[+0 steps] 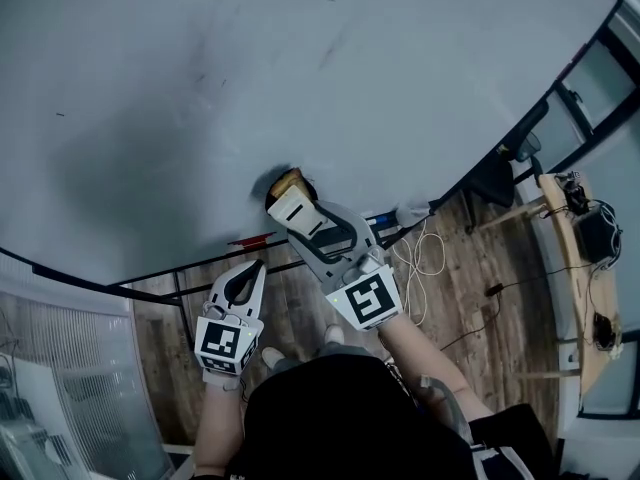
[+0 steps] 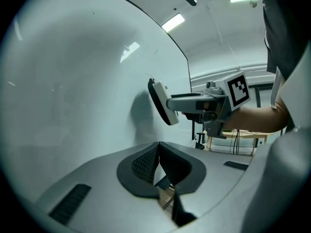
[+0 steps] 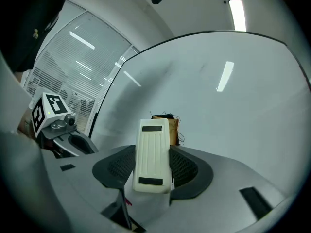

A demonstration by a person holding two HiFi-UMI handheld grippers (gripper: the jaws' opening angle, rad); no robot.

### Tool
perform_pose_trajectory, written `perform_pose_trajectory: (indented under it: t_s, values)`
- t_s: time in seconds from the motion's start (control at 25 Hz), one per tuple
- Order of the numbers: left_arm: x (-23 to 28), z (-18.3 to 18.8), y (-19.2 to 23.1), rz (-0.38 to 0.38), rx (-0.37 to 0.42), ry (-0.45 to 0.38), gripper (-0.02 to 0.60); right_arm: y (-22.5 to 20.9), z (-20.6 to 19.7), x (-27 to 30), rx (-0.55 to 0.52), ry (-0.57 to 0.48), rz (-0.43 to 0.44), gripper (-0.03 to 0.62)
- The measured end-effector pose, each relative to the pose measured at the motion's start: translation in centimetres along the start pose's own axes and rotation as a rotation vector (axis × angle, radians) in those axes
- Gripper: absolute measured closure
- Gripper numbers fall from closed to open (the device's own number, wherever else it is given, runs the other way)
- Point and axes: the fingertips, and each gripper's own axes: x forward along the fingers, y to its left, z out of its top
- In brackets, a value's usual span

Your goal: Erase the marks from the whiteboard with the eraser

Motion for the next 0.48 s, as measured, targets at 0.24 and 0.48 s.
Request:
perform_pose_trajectory:
  t_s: [0.24, 0.48]
  values:
    - [0.3, -0.6, -0.3, -0.001, -0.002, 0.007, 0.563, -0.2, -3.6, -2.5, 0.124, 0.026, -0.050, 0.352]
    - [0.3, -0.4, -1.0, -0.004, 0.005, -0.005, 0.563, 0.1, -6.0, -5.0, 0.189, 0.059, -0.077, 0.352]
